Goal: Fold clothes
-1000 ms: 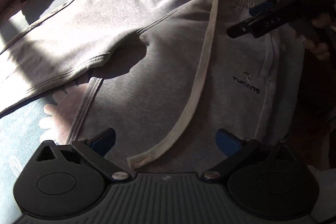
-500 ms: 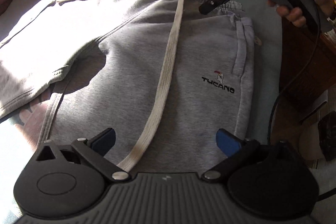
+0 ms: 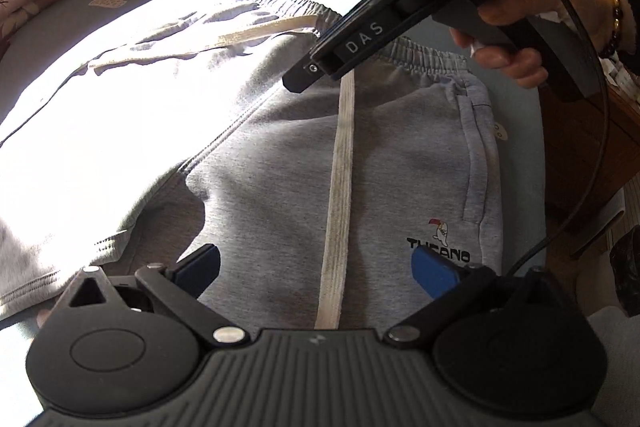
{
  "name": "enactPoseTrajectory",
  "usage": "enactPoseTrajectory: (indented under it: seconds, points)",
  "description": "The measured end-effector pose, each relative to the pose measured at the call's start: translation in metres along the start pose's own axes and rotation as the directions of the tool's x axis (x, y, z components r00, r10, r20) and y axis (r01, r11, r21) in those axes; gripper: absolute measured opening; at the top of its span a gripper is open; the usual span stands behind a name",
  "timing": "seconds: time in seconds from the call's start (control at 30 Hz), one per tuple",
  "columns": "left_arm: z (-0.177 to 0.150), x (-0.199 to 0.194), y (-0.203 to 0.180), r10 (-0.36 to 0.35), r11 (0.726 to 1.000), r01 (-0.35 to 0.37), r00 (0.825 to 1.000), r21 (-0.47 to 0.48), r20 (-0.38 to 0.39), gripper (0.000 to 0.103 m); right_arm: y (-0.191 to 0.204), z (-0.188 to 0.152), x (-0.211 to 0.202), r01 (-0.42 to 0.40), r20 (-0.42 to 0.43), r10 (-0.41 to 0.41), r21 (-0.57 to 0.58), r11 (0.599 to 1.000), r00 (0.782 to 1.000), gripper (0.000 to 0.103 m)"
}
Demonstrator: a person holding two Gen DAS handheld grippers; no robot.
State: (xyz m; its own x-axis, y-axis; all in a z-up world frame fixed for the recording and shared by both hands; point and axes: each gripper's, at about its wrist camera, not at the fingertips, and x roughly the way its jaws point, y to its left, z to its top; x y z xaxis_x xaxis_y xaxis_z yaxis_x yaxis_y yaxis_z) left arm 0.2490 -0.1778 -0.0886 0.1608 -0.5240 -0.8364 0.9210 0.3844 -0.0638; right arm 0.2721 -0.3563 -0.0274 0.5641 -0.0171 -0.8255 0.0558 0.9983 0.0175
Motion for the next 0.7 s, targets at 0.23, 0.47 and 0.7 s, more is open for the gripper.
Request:
enactPoseTrajectory:
  seconds: [0.23, 0.47, 0.7]
  points:
    - [0.024, 0.043, -0.02, -0.015, 1.0, 0.014, 0.998, -0.027, -0.069, 0.101, -0.016, -0.016, 0.035, -0.028, -0.047, 0.019, -0.213, 0.977, 0.999, 0.068]
    - [0.04, 0.057, -0.052, -0.048, 0.997, 0.055, 0.989, 0.05, -0.138, 0.101, -0.054, -0.023, 0.029, -0.126, -0.093, 0.105, -0.264, 0.956, 0.99, 0.071]
    - [0.06, 0.036, -0.016, 0.052, 0.999, -0.051, 0.997, 0.017, -0.061, 0.102, -0.049, 0.018, 0.014, -0.12, -0.077, 0.108, -0.176, 0.977, 0.991, 0.07]
